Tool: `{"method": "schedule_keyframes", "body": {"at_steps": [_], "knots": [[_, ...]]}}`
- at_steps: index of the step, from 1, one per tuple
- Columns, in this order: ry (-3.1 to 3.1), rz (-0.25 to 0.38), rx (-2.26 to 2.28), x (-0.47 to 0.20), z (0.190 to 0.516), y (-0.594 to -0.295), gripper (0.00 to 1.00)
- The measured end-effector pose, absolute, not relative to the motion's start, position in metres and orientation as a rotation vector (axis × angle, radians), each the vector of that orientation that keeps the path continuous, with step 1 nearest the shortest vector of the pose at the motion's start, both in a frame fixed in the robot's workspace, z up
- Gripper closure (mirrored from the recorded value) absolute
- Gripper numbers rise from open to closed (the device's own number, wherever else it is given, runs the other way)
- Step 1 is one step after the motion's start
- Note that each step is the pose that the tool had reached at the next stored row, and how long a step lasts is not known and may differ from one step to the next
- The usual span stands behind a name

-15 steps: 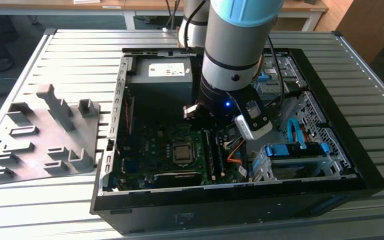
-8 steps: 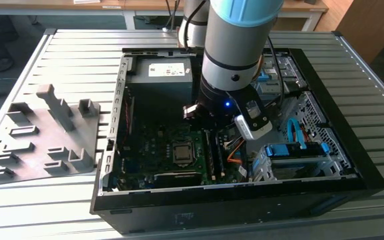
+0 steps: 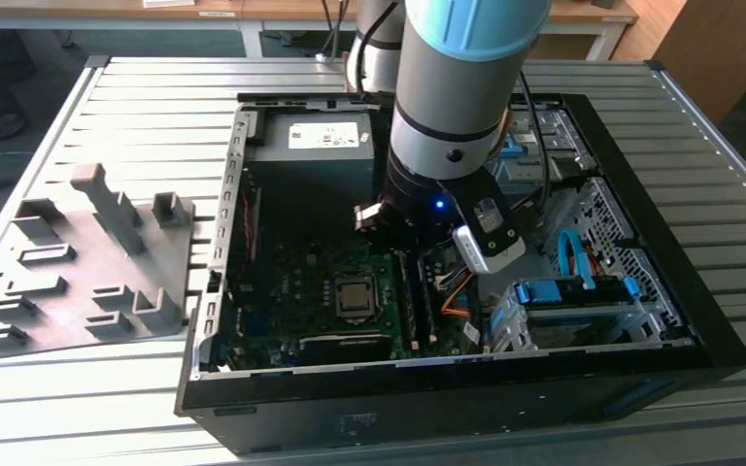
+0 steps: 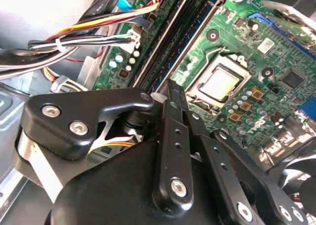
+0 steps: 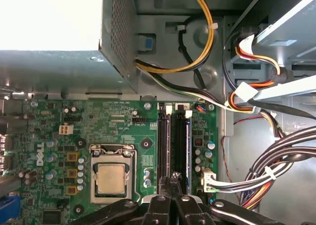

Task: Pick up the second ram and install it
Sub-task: 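Press down the second ram until it locks into place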

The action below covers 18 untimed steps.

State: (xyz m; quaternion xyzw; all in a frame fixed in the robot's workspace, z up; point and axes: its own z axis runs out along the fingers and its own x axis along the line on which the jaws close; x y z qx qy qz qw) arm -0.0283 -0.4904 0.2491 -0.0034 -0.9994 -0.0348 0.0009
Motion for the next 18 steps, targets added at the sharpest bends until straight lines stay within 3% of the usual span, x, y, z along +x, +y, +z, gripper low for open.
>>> {"method": "schedule_keyframes", "body": {"at_steps": [18], "knots": [[-3.138,-0.106,-0.011,-0.0283,0.2419,-0.4905,0.90]]}}
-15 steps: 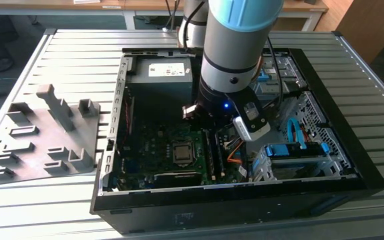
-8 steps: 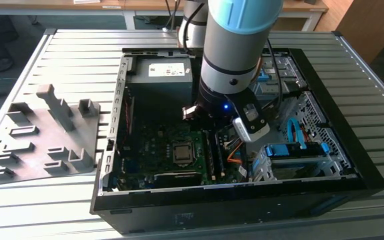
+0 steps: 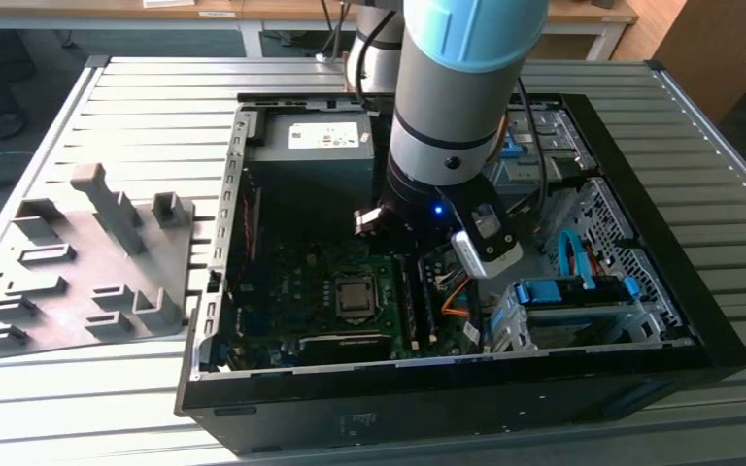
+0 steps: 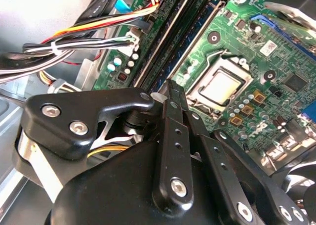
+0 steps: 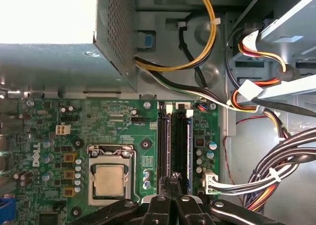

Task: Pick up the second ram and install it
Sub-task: 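Press down the second ram until it locks into place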

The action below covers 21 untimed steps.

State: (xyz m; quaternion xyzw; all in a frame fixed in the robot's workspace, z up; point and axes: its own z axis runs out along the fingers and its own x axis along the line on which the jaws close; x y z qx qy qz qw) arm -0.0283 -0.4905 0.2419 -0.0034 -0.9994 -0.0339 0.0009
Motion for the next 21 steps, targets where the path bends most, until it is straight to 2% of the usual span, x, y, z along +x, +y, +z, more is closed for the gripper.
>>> {"method": "schedule_keyframes", "body": {"at_steps": [12,21], "knots": [[-3.138,-0.106,-0.011,-0.028,0.230,-0.487,0.90],[-3.138,-0.107,-0.011,-0.029,0.224,-0.461,0.90]]}}
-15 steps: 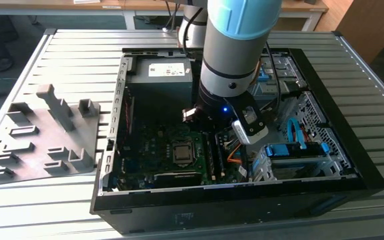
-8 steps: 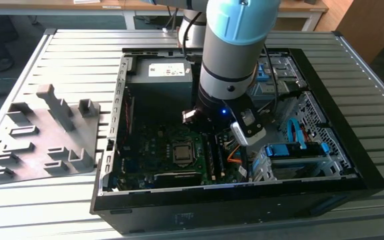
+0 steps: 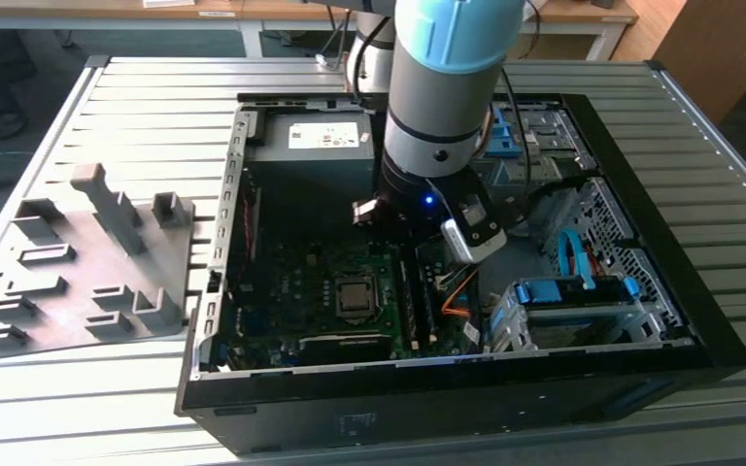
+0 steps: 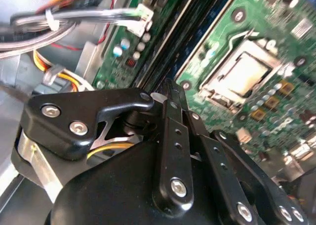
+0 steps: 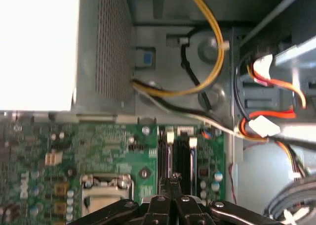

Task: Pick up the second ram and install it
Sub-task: 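Press down the second ram until it locks into place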

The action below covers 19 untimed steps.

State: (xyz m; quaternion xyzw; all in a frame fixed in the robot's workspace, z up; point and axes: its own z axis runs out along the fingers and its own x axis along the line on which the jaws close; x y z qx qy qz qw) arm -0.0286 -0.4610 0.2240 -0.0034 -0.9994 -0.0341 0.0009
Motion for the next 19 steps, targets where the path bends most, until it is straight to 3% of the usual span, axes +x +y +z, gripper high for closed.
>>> {"method": "schedule_keyframes", "body": {"at_steps": [19], "knots": [[-3.140,-0.110,-0.011,-0.0288,0.2180,-0.4511,0.90]]}}
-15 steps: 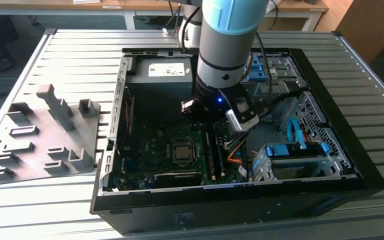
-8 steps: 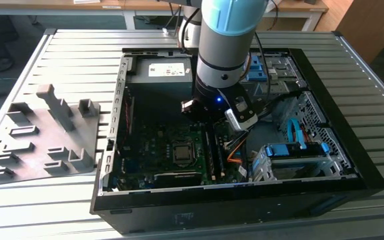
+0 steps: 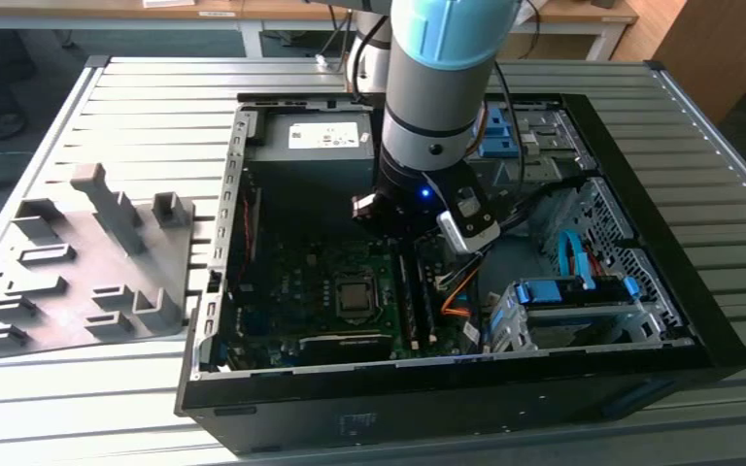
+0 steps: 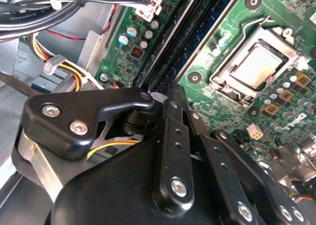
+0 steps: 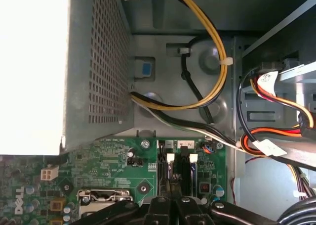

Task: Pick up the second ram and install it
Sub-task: 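Press down the second ram until it locks into place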

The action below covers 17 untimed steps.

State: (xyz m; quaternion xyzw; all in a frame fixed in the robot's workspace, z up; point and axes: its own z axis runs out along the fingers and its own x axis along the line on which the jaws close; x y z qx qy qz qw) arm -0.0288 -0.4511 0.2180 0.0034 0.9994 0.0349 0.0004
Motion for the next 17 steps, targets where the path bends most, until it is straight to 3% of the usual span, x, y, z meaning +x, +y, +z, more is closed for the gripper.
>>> {"method": "schedule_keyframes", "body": {"at_steps": [17], "knots": [[3.140,0.059,0.010,-0.030,0.220,-0.491,0.90]]}}
